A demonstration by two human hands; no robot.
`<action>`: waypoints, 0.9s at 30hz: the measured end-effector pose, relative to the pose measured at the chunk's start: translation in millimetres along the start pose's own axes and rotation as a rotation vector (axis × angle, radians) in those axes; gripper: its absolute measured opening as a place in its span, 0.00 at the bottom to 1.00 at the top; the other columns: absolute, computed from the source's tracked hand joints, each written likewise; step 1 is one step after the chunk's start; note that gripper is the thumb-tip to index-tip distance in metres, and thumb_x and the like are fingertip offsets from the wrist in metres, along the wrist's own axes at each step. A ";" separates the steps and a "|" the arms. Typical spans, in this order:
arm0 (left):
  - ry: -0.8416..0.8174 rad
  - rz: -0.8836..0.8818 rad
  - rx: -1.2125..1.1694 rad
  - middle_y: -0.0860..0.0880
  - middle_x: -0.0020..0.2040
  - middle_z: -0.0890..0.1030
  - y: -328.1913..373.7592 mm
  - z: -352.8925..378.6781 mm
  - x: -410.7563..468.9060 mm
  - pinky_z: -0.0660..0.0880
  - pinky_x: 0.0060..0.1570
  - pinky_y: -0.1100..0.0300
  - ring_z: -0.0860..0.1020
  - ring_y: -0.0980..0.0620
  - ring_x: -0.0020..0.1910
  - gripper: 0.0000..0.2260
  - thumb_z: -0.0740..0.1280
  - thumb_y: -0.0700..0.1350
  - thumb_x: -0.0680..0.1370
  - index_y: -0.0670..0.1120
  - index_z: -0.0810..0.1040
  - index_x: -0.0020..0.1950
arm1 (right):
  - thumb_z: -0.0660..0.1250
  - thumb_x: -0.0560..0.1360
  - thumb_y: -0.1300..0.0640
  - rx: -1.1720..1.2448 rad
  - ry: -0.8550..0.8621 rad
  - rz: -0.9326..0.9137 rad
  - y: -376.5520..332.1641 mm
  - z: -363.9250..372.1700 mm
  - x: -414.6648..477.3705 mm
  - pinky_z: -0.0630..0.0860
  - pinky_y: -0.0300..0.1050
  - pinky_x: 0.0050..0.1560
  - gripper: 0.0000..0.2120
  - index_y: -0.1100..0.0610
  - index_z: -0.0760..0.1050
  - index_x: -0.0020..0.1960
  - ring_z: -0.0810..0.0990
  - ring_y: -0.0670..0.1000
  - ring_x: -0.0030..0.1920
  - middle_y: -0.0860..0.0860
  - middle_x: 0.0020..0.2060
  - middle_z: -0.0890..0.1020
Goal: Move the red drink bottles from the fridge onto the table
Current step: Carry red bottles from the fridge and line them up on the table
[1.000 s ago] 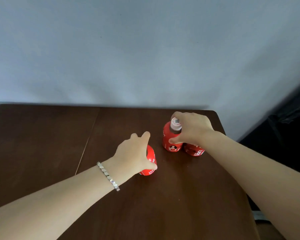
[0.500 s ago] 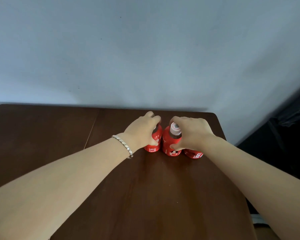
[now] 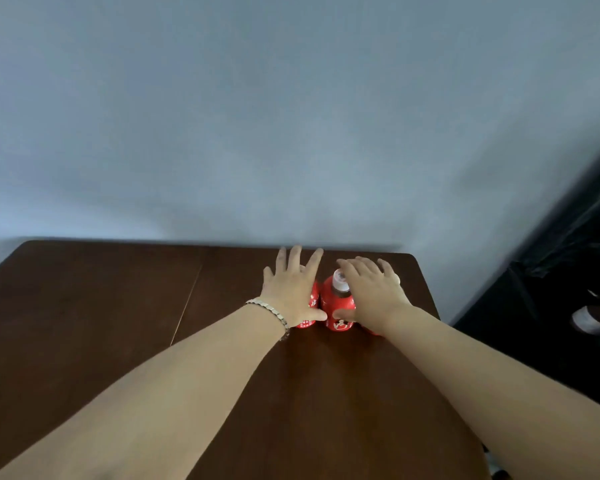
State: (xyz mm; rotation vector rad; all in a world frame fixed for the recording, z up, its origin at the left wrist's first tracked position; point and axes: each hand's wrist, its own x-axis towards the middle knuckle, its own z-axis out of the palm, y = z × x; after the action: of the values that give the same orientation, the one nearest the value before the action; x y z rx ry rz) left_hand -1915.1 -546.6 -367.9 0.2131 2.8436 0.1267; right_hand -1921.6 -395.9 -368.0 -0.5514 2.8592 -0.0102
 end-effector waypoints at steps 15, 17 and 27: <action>-0.127 0.310 0.073 0.46 0.55 0.79 51.8 -73.8 -171.4 0.73 0.54 0.53 0.77 0.44 0.55 0.14 0.59 0.50 0.78 0.43 0.77 0.57 | 0.55 0.78 0.55 0.004 -0.069 0.240 -45.0 -81.0 -204.7 0.75 0.46 0.48 0.12 0.55 0.75 0.55 0.77 0.53 0.50 0.51 0.53 0.80; -0.111 0.364 0.064 0.47 0.54 0.78 61.5 -81.3 -196.3 0.73 0.55 0.53 0.77 0.43 0.55 0.13 0.60 0.50 0.78 0.44 0.77 0.55 | 0.57 0.77 0.54 0.019 -0.095 0.314 -56.6 -86.9 -242.7 0.76 0.48 0.52 0.13 0.54 0.76 0.58 0.78 0.54 0.56 0.51 0.55 0.80; 0.042 0.881 0.177 0.47 0.57 0.78 199.3 -96.8 -354.7 0.71 0.52 0.54 0.76 0.45 0.56 0.12 0.58 0.49 0.78 0.45 0.75 0.56 | 0.58 0.77 0.56 0.103 -0.041 0.808 -79.5 -94.3 -494.4 0.75 0.47 0.53 0.14 0.60 0.78 0.56 0.78 0.58 0.57 0.56 0.55 0.80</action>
State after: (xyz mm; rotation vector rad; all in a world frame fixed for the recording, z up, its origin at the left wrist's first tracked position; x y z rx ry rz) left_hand -1580.3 -412.8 -156.2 1.4857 2.5758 0.0529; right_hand -1467.2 -291.4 -162.3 0.6269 2.8005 -0.0087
